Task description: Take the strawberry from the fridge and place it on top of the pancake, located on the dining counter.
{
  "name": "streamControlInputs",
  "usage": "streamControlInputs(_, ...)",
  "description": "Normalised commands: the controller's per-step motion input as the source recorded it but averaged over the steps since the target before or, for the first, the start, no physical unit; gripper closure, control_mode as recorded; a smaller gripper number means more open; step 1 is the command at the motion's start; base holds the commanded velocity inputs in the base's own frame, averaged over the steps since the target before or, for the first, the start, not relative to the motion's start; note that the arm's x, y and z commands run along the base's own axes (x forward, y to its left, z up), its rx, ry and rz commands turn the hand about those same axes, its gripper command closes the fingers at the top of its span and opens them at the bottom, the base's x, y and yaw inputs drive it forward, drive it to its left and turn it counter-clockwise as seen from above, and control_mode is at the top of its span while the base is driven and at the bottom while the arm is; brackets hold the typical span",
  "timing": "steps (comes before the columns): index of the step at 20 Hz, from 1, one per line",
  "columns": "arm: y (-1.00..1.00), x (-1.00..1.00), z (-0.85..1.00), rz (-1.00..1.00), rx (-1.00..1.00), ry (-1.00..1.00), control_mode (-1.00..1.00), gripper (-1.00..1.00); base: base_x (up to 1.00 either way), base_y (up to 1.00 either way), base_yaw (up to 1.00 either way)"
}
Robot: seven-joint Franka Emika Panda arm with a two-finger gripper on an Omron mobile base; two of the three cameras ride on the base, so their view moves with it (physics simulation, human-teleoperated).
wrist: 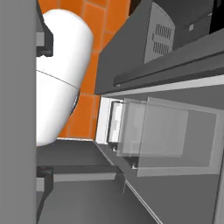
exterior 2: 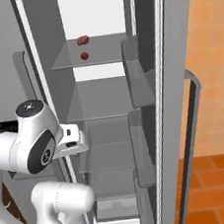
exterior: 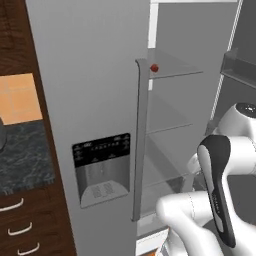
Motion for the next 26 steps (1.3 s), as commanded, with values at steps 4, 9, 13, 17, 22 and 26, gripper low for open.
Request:
streamControlInputs(4,0.0,0.0,0.0,0.0,0.0,0.0,1.0,-1.0,0.44,-0.25,0.12)
streamControlInputs(9,0.0,0.0,0.0,0.0,0.0,0.0,1.0,-1.0,0.57,-0.26,0.13)
streamControlInputs(13,0.0,0.0,0.0,0.0,0.0,0.0,1.0,-1.0,0.23,-0.19,0.07)
streamControlInputs(17,0.0,0.0,0.0,0.0,0.0,0.0,1.0,-1.0,0.07,-0.26,0.02)
streamControlInputs(22,0.0,0.0,0.0,0.0,0.0,0.0,1.0,-1.0,0.37,-0.16,0.0)
streamControlInputs(26,0.0,0.0,0.0,0.0,0.0,0.0,1.0,-1.0,0.31,-0.28,0.0)
